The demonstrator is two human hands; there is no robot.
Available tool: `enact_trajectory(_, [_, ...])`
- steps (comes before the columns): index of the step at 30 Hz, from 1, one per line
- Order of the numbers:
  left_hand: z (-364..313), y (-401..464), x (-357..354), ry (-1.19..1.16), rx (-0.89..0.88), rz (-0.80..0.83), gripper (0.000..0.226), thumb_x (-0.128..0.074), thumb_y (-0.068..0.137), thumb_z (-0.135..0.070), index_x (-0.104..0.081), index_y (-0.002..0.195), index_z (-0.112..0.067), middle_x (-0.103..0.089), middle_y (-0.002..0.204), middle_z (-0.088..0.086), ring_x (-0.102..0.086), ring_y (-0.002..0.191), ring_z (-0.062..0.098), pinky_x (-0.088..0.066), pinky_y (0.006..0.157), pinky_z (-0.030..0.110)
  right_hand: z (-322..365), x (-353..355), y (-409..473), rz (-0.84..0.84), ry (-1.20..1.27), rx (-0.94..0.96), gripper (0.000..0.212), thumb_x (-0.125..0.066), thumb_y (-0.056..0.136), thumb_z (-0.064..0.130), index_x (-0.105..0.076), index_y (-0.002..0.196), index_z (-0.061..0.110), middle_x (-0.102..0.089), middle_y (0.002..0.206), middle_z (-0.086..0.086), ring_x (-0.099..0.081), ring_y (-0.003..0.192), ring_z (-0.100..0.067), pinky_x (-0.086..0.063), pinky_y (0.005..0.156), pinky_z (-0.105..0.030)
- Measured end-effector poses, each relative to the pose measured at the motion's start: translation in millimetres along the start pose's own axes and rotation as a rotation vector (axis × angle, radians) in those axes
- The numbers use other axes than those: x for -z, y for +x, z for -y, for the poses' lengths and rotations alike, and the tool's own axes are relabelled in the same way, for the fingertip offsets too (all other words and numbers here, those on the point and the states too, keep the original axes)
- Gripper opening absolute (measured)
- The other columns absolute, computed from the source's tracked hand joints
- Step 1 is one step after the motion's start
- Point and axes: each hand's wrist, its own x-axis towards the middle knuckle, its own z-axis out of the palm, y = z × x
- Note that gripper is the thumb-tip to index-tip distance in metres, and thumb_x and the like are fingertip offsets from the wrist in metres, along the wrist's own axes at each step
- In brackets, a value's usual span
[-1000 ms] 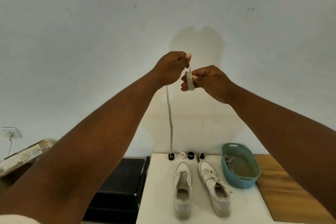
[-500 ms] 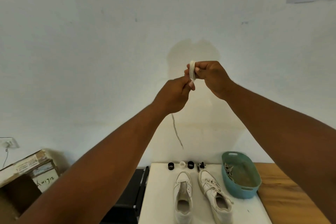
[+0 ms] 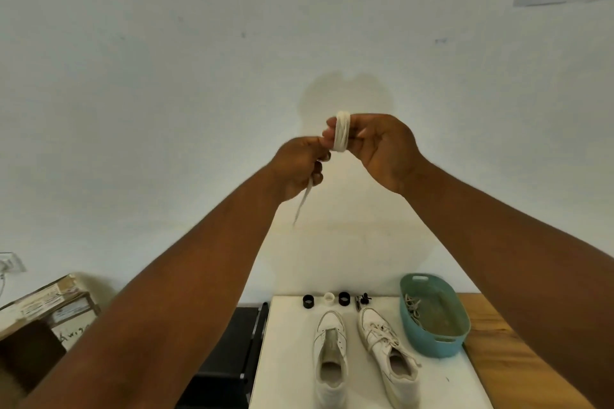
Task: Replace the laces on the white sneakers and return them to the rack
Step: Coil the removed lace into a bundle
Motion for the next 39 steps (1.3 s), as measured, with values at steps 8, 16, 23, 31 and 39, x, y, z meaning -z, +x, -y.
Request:
enact_trajectory(8, [15.6, -28.5, -17.1, 0.683, -0.360, -0.049, 0.028, -0.053, 0.106, -0.035, -0.073, 0.094, -0.021, -0.053, 0.063, -0.016, -0.051, 0.054, -0.006, -0.031, 0.054, 0.011, -3.8, 25.9, 9.0, -0.198, -0.391, -0.046, 0.033, -0.044, 0.096, 0.009, -0.072, 0.111, -0.002, -0.075, 0.104, -0.020, -0.074, 0.100, -0.029, -0.055, 0.100, -0.041])
enact_trajectory(16, [-25.2, -3.4, -10.1, 0.648, -0.543, -0.193, 0.025, -0.054, 0.105, -0.031, -0.069, 0.093, -0.014, -0.058, 0.073, -0.014, -0.052, 0.067, -0.001, -0.036, 0.063, 0.010, -12.0, 33.0, -17.7, 0.059, -0.431, -0.080, 0.042, -0.043, 0.078, 0.009, -0.074, 0.104, 0.000, -0.075, 0.099, -0.025, -0.073, 0.095, -0.040, -0.055, 0.096, -0.045])
enact_trajectory(23, [13.1, 0.2, -21.6, -0.035, -0.021, -0.023, 0.018, -0.053, 0.103, -0.011, -0.069, 0.094, -0.008, -0.048, 0.072, 0.001, -0.036, 0.057, 0.012, -0.039, 0.058, 0.028, -1.7, 16.8, -14.1, 0.006, 0.002, -0.014, 0.046, -0.037, 0.077, 0.004, -0.069, 0.108, -0.007, -0.072, 0.102, -0.026, -0.070, 0.102, -0.041, -0.054, 0.100, -0.043])
enact_trajectory(31, [20.2, -22.8, -35.4, 0.823, -0.510, -0.245, 0.026, -0.064, 0.099, -0.042, -0.078, 0.090, -0.023, -0.058, 0.064, -0.010, -0.052, 0.060, 0.008, -0.038, 0.060, 0.028, -0.6, 31.3, -2.1, -0.154, -0.410, -0.053, 0.034, -0.045, 0.090, -0.002, -0.073, 0.109, 0.003, -0.075, 0.107, -0.019, -0.073, 0.103, -0.028, -0.055, 0.095, -0.036])
enact_trajectory(39, [13.2, -26.2, -11.0, 0.814, -0.660, -0.286, 0.011, -0.082, 0.078, -0.041, -0.076, 0.086, -0.036, -0.066, 0.080, -0.012, -0.061, 0.076, 0.006, -0.048, 0.066, 0.025, -1.0, 24.5, -17.1, 0.095, -0.577, -0.240, 0.028, -0.044, 0.098, -0.001, -0.062, 0.086, -0.019, -0.060, 0.075, -0.027, -0.072, 0.080, -0.028, -0.053, 0.091, -0.039])
